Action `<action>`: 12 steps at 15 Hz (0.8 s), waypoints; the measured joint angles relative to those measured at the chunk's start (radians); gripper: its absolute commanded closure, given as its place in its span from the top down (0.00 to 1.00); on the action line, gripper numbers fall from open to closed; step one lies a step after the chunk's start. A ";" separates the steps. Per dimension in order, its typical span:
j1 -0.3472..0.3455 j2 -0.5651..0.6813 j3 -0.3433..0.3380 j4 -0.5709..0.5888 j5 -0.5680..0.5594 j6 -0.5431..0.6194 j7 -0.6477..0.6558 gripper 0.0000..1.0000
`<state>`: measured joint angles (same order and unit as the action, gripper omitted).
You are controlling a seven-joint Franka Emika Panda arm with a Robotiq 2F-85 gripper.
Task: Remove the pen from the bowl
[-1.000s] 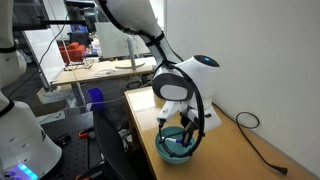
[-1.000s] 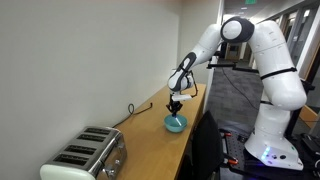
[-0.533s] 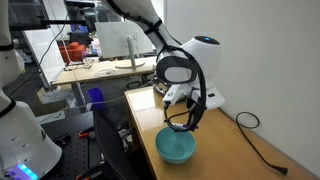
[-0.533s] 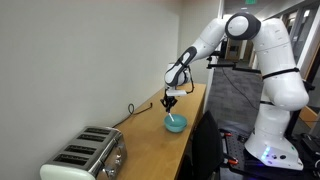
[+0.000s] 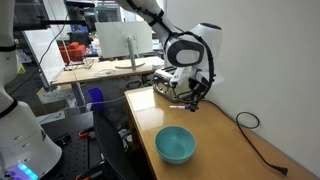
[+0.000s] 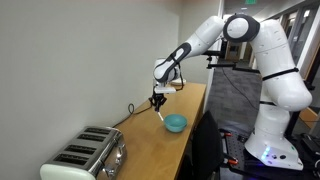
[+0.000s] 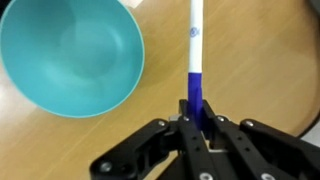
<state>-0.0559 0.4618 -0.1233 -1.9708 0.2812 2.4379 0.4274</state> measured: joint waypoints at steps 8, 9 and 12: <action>0.071 0.190 0.021 0.144 -0.006 -0.032 0.013 0.04; 0.076 0.218 0.021 0.164 -0.007 -0.031 0.013 0.04; 0.085 0.291 0.021 0.226 -0.007 -0.031 0.013 0.39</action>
<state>0.0293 0.7527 -0.1018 -1.7443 0.2743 2.4064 0.4401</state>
